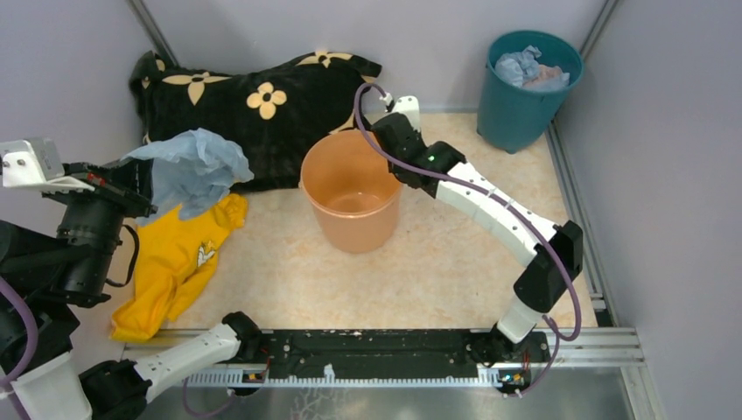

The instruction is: Put the trash bags into the trash bin

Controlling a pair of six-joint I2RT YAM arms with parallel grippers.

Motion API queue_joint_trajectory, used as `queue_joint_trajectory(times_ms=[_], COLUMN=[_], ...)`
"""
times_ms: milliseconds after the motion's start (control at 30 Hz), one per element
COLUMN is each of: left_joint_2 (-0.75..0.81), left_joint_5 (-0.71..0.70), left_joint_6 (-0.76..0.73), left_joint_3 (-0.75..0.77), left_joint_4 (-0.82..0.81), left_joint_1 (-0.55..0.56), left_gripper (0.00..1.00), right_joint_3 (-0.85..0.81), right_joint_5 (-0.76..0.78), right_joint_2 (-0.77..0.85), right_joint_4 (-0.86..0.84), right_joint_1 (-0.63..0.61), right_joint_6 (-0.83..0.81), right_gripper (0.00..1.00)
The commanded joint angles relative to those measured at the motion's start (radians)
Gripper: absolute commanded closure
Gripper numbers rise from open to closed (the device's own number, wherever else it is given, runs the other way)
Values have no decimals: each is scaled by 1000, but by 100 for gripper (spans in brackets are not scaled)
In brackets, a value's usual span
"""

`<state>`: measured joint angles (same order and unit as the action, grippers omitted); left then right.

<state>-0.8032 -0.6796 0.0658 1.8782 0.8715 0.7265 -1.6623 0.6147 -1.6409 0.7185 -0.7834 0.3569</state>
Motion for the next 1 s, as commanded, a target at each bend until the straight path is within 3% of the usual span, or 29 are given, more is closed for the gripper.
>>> queue_joint_trajectory(times_ms=[0, 333, 533, 700, 800, 967], left_joint_2=[-14, -22, -19, -20, -18, -13], left_joint_5=[21, 37, 41, 43, 46, 47], left_joint_6=[17, 26, 31, 34, 34, 35], left_joint_3=[-14, -41, -53, -54, -56, -68], left_joint_4=[-16, -29, -36, -35, -35, -42], left_joint_1=[-2, -2, -2, -2, -1, -2], left_gripper=[100, 100, 100, 100, 100, 100], right_joint_3=[23, 118, 97, 113, 111, 115], right_joint_5=[29, 3, -96, -154, -180, -186], right_joint_2=[49, 122, 116, 97, 65, 42], right_joint_4=[-42, -88, -102, -109, -103, -105], right_joint_1=[62, 133, 133, 134, 133, 134], right_joint_6=[-31, -41, -64, -49, -42, -24], right_gripper=[84, 84, 67, 62, 63, 77])
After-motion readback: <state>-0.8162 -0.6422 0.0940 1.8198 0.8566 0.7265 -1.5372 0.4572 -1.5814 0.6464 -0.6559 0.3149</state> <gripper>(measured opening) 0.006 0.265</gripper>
